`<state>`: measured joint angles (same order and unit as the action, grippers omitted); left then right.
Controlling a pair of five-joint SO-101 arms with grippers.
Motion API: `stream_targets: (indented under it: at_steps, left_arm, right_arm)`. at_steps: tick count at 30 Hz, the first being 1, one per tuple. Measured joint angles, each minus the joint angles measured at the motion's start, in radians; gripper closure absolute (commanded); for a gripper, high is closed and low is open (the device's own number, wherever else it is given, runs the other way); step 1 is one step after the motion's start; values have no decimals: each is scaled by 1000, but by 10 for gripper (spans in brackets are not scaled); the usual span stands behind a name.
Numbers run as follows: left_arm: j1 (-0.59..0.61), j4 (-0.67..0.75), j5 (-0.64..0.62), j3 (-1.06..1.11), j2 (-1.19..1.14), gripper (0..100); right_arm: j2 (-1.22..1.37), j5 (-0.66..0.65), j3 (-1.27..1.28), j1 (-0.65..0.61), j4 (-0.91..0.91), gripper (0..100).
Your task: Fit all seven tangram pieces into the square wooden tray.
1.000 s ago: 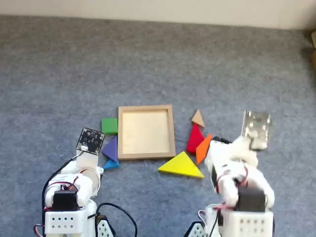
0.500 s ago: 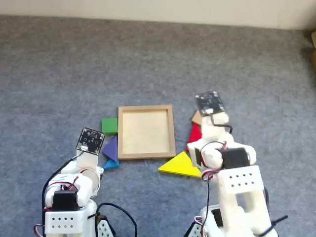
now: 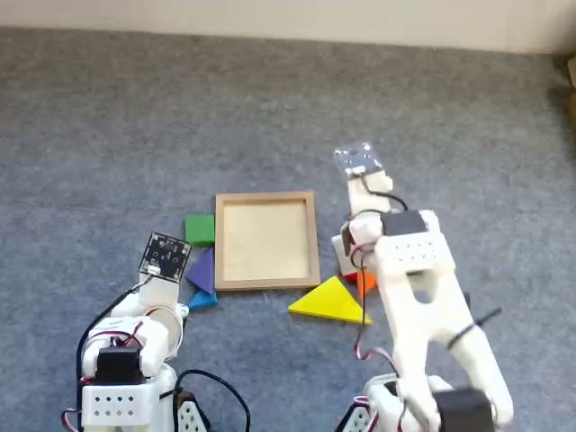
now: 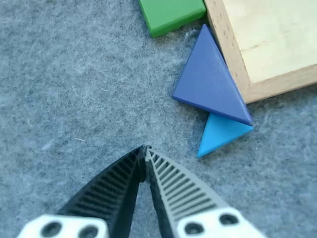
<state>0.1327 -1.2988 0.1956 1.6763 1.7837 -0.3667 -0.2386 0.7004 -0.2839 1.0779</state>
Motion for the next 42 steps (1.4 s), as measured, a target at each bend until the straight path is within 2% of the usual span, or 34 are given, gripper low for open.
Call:
stream_targets:
  at_steps: [3,6,9,15,20,28,35,42]
  left_arm:
    - [0,0,0,0,0,993]
    - [0,0,0,0,0,993]
    - [0,0,0,0,0,993]
    - [0,0,0,0,0,993]
    - [0,0,0,0,0,993]
    - [0,0,0,0,0,993]
    - [0,0,0,0,0,993]
    - [0,0,0,0,0,993]
  right_arm:
    - [78,0,-26,0,-6,781]
    - [141,0,-41,0,-9,728]
    - [186,68,-43,9,-11,690]
    - [216,161,-43,23,-12,689]
    - [269,173,-44,25,-12,689]
    - [327,173,-60,25,-37,830]
    - [265,173,-60,77,-48,858]
    - [137,138,-58,75,-48,874]
